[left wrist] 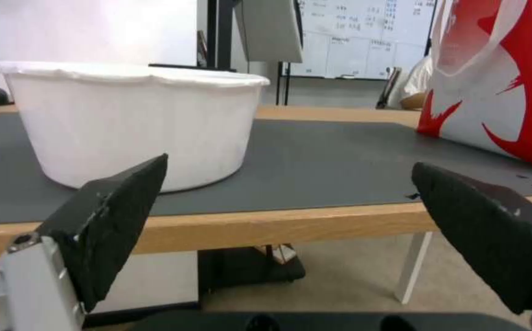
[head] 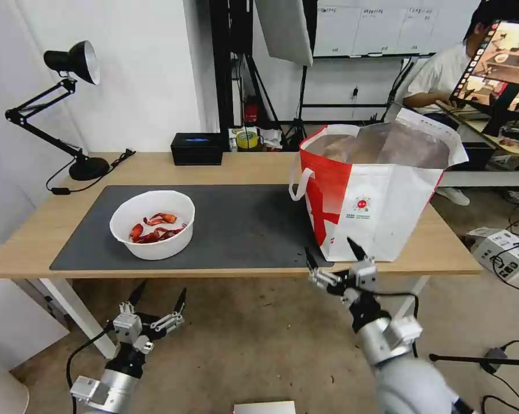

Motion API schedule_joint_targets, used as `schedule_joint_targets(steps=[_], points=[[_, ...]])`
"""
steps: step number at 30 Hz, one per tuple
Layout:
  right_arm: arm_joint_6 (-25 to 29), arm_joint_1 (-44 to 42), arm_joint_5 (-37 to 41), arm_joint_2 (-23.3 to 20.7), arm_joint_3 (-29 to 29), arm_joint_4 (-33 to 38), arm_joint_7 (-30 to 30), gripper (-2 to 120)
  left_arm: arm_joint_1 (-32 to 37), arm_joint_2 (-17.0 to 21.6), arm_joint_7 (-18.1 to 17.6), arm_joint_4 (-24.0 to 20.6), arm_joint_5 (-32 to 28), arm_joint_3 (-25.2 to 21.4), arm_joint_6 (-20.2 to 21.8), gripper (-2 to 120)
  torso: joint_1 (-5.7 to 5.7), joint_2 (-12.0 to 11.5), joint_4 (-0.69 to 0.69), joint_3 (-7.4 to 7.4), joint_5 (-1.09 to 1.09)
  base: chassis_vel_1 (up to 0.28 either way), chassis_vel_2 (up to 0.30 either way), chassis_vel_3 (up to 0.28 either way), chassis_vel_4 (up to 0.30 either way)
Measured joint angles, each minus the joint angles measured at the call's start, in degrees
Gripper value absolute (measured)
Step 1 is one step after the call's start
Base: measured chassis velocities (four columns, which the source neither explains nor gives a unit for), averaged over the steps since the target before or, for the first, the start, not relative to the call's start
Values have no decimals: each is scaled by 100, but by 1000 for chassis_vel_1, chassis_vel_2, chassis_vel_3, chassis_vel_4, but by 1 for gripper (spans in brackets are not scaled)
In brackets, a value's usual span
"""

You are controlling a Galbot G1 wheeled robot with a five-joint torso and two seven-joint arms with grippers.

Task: Pick up the trash from the table and place it into the takeout bag.

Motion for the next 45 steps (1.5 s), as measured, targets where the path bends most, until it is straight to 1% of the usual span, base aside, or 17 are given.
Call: schedule_joint_targets(steps=[1, 3, 4, 6, 12, 30, 32, 33, 34, 35, 36, 38, 39, 40, 42, 43, 45], points=[[0, 0, 0, 0, 0, 0, 0, 100, 0, 0, 0, 0, 0, 0, 0, 100, 0, 0, 0, 0, 0, 0, 0, 0, 0], [115, -129, -190, 182, 0, -213, -3, 100, 2, 15, 0, -5, -10, -8, -2, 100, 0, 0, 0, 0, 0, 0, 0, 0, 0], [115, -129, -190, 182, 0, -213, -3, 100, 2, 15, 0, -5, -10, -8, -2, 100, 0, 0, 0, 0, 0, 0, 0, 0, 0], [158, -226, -324, 326, 1, -389, 12, 100, 3, 17, 0, -16, -15, -9, -3, 100, 1, 0, 0, 0, 0, 0, 0, 0, 0], [166, -333, -447, 480, 38, -484, 82, 100, 40, 14, 4, -14, -16, -7, -47, 100, 1, 0, 0, 0, 0, 0, 0, 0, 0], [176, -417, -427, 534, 56, -527, -9, 100, 61, 81, 17, -24, -59, -54, -91, 100, 1, 0, 1, 0, -1, 0, 0, 0, 0], [174, -415, -424, 531, 54, -524, -11, 100, -32, 261, -44, -131, -282, -205, 20, 100, 1, 0, 1, 0, -1, 0, 0, 0, 0], [174, -415, -424, 531, 54, -524, -11, 100, -32, 261, -44, -131, -282, -205, 20, 100, 1, 0, 1, 0, -1, 0, 0, 0, 0], [173, -414, -423, 531, 54, -523, -11, 100, -82, 343, -88, -188, -401, -290, 115, 100, 1, 0, 0, 1, -1, 0, 0, 0, 0], [172, -413, -422, 530, 53, -523, -11, 100, -209, 526, -183, -286, -683, -474, 339, 100, 1, 0, 0, 1, 1, 0, 0, 0, 0], [172, -413, -422, 530, 53, -523, -11, 100, -209, 526, -183, -286, -683, -474, 339, 100, 1, 0, 0, 1, 1, 0, 0, 0, 0], [171, -411, -420, 529, 52, -521, -11, 100, -383, 810, -379, -353, -1035, -685, 619, 100, 1, 0, 1, 1, 0, 0, 0, 0, 0], [171, -411, -420, 529, 52, -521, -11, 100, -383, 810, -379, -353, -1035, -685, 619, 100, 1, 0, 1, 1, 0, 0, 0, 0, 0], [170, -411, -419, 528, 51, -520, -12, 100, -462, 1008, -457, -355, -1210, -771, 706, 100, 1, 0, 0, 1, 0, 0, 0, 0, 0], [169, -410, -418, 527, 51, -518, -12, 100, -610, 1506, -486, -293, -1512, -924, 868, 100, 1, 0, 0, 1, -1, 0, 0, 0, 0], [169, -410, -418, 527, 51, -518, -12, 100, -610, 1506, -486, -293, -1512, -924, 868, 100, 1, 0, 0, 1, -1, 0, 0, 0, 0], [168, -408, -417, 527, 50, -518, -11, 100, -738, 1848, -509, -184, -1748, -984, 949, 100, 1, 0, 0, 1, 1, 0, 0, 0, 0]])
